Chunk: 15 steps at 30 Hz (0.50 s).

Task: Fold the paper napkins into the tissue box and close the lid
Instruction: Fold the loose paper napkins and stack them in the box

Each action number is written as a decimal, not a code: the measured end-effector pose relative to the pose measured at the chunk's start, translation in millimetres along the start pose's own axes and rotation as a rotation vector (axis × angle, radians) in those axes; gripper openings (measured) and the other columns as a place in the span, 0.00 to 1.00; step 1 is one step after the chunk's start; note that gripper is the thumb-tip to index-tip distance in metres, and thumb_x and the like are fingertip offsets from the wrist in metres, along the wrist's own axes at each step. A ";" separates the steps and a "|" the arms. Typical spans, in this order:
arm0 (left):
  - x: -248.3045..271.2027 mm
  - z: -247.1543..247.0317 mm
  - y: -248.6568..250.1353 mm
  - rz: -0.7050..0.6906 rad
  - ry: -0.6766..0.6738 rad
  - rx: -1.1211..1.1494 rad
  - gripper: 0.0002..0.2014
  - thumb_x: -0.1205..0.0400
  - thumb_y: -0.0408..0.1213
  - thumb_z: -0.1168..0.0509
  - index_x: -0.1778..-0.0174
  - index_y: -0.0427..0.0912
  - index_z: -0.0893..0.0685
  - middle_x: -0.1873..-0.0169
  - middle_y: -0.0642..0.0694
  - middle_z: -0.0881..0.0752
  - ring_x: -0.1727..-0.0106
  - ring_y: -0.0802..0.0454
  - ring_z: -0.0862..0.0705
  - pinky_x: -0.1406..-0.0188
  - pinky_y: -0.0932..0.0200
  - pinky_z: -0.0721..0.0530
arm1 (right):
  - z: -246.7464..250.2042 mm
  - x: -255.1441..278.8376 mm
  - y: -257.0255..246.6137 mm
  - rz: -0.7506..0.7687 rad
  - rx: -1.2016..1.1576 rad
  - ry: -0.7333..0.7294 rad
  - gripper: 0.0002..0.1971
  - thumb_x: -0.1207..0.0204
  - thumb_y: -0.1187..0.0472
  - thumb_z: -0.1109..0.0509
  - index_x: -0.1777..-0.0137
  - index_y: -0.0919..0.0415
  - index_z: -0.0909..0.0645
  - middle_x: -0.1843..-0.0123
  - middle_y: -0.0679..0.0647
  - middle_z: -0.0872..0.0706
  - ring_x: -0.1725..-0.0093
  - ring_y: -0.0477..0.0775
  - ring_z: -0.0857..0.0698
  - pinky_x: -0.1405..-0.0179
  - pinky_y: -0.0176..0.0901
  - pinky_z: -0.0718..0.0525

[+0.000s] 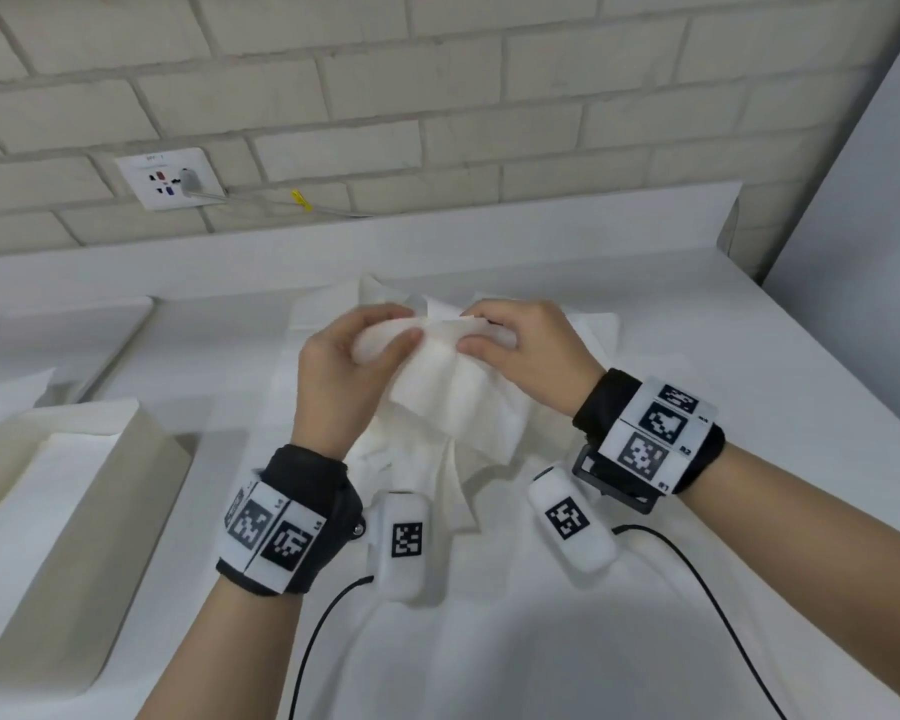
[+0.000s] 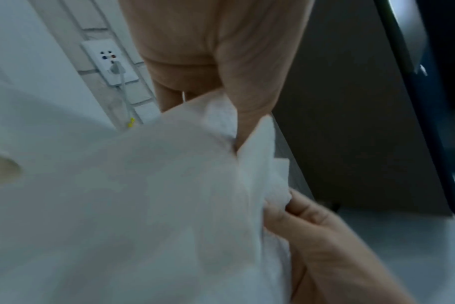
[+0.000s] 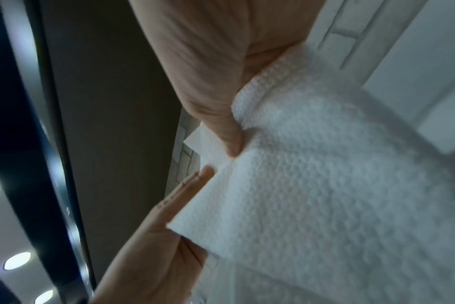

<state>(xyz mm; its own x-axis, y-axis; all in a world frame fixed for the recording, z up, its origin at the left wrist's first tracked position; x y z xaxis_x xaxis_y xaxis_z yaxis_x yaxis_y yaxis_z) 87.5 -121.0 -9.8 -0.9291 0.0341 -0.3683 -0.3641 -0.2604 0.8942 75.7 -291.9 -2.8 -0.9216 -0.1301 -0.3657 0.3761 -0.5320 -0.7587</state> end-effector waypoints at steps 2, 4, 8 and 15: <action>-0.4 -1.7 0.1 0.064 -0.011 0.159 0.11 0.28 0.37 0.24 0.52 0.50 0.14 0.57 0.57 0.11 0.54 0.58 0.13 0.55 0.63 0.16 | 8.5 -3.2 4.0 -0.038 -0.083 0.046 0.01 0.25 0.65 0.29 0.55 0.62 0.16 0.64 0.46 0.16 0.65 0.34 0.20 0.61 0.24 0.26; 3.1 -9.6 -5.2 0.168 -0.105 0.233 0.16 0.32 0.43 0.25 0.49 0.44 0.15 0.57 0.51 0.10 0.56 0.55 0.11 0.61 0.63 0.16 | 14.7 -7.2 7.2 -0.063 -0.187 0.072 0.00 0.25 0.65 0.29 0.56 0.61 0.17 0.62 0.49 0.15 0.60 0.44 0.16 0.55 0.39 0.20; 8.4 -18.3 -14.8 0.275 -0.156 0.170 0.16 0.32 0.45 0.22 0.54 0.40 0.13 0.59 0.47 0.09 0.57 0.49 0.10 0.60 0.56 0.14 | 17.0 -12.8 3.3 -0.066 -0.293 0.060 0.06 0.25 0.67 0.29 0.61 0.56 0.19 0.62 0.49 0.15 0.59 0.51 0.16 0.53 0.48 0.18; 4.6 -6.3 -14.7 0.289 -0.014 0.212 0.05 0.25 0.36 0.26 0.57 0.40 0.12 0.60 0.46 0.09 0.57 0.47 0.10 0.54 0.49 0.12 | 14.2 -14.2 6.7 -0.106 -0.309 0.058 0.13 0.29 0.63 0.25 0.50 0.48 0.23 0.54 0.61 0.12 0.53 0.57 0.13 0.50 0.50 0.16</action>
<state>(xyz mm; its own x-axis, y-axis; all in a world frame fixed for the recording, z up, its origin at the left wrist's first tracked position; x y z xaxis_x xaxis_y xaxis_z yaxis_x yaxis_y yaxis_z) 89.0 -123.1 -26.2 -0.9959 0.0014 -0.0900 -0.0899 -0.0556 0.9944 90.0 -305.5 5.0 -0.9536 -0.0345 -0.2991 0.2976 -0.2599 -0.9186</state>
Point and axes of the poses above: each hand's wrist, its own x-axis away from the middle knuckle, its own z-axis out of the back of the hand, y = z × x, the point moved 6 cm from there along -x, towards the middle knuckle
